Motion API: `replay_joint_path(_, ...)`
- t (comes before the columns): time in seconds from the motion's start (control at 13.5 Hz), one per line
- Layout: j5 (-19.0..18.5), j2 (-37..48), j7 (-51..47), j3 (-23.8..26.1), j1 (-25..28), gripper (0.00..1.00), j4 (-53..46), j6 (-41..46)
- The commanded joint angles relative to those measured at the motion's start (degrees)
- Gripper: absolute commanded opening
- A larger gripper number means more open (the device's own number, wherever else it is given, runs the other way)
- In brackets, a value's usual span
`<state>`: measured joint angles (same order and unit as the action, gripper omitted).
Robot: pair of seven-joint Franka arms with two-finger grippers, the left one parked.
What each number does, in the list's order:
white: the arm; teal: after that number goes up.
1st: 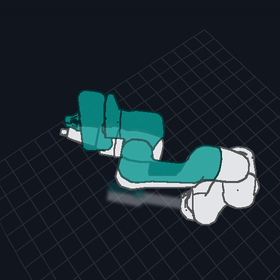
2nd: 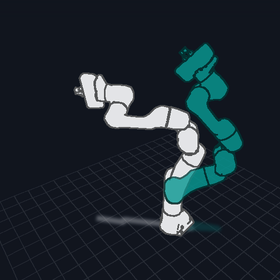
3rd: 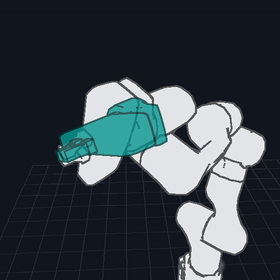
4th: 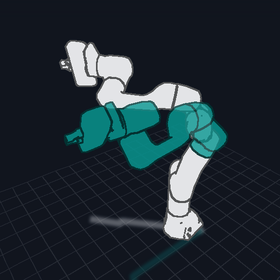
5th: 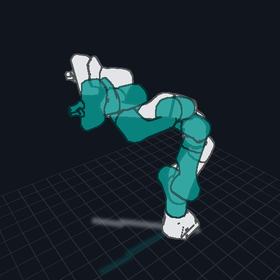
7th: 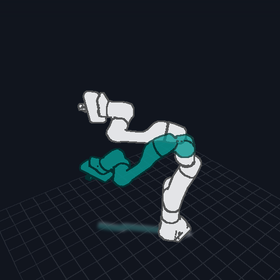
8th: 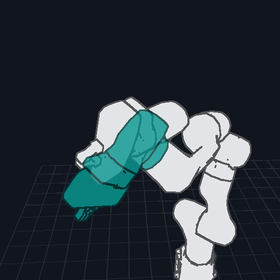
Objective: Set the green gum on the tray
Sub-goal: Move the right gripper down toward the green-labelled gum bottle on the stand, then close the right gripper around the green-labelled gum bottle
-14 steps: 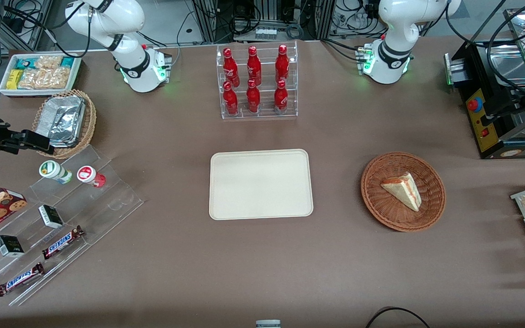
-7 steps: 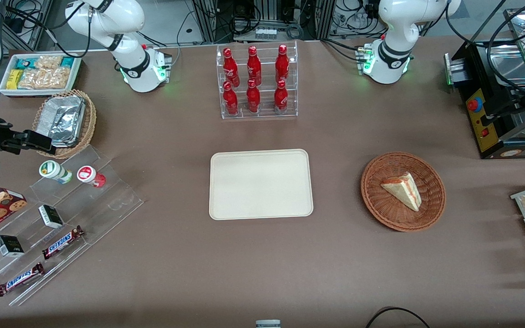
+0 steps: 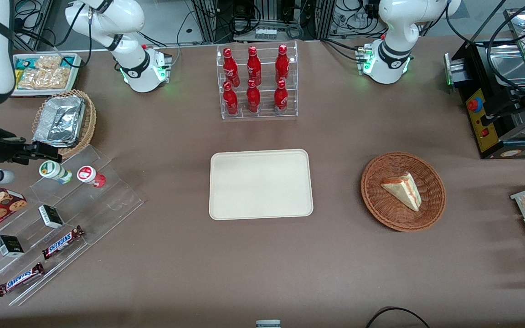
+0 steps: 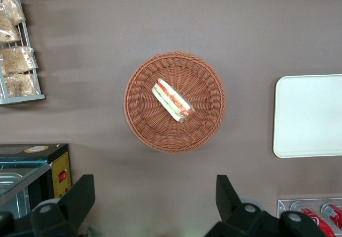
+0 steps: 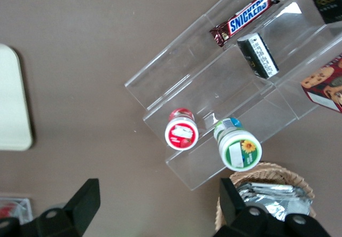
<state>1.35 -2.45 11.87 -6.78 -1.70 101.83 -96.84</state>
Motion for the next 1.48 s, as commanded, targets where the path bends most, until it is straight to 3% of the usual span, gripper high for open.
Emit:
replay_joint_path(0.0, -0.7, 3.8, 7.8, -1.3, -0.9, 0.99, 8.1, -6.8)
replay_joint_path(0.3, -1.0, 11.0, 25.3, -3.6, -1.5, 0.99, 24.1, -24.7)
replay_joint_path(0.52, -1.0, 11.1, 34.4, -3.9, -4.2, 0.99, 28.3, -30.3)
replay_joint_path(1.41, -1.0, 6.6, 41.4, -5.9, -4.5, 0.99, 30.2, -37.4)
